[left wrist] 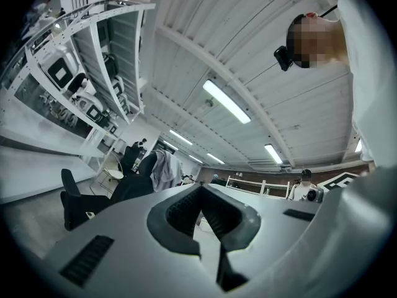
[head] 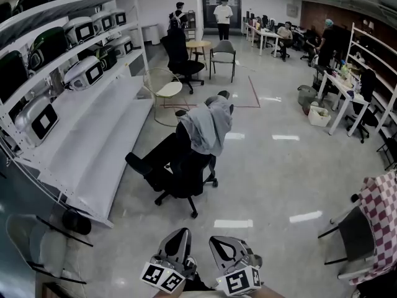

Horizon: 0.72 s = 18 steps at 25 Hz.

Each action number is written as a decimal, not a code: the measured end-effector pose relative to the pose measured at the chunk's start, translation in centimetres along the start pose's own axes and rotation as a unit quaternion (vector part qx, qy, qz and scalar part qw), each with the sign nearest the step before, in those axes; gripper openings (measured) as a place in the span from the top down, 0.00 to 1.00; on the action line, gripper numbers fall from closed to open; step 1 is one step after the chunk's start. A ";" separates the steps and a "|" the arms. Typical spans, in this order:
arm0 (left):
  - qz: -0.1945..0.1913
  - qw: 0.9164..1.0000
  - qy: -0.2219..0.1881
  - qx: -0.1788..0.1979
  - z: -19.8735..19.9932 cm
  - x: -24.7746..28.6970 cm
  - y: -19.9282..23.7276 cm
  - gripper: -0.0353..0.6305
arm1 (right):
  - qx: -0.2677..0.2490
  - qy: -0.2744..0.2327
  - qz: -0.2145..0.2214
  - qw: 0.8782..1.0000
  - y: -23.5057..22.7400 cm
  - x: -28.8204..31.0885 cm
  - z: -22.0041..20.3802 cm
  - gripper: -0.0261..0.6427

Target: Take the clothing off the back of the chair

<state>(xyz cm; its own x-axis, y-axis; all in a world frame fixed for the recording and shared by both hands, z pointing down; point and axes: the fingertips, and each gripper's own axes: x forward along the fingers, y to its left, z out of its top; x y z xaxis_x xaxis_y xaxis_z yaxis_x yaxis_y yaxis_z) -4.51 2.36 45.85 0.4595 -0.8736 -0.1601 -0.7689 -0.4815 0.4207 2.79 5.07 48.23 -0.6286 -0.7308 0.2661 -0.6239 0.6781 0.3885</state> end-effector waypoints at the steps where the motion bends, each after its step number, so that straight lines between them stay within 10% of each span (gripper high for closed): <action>1: -0.003 1.000 0.000 -0.001 0.1 0.7 0.5 0.94 | 0.000 0.000 -0.004 1.000 -0.6 0.7 0.1 0.94; 18: -0.071 0.997 0.024 -0.012 2.7 10.4 10.4 0.94 | 0.021 0.038 -0.051 0.998 -5.9 13.2 1.3 0.94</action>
<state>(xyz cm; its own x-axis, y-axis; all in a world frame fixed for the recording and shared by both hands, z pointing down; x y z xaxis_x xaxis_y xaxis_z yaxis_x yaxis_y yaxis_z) -8.93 -11.88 46.11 0.5842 -0.7922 -0.1764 -0.6845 -0.5977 0.4174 -2.41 -8.51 48.32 -0.5245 -0.7991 0.2940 -0.7028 0.6012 0.3803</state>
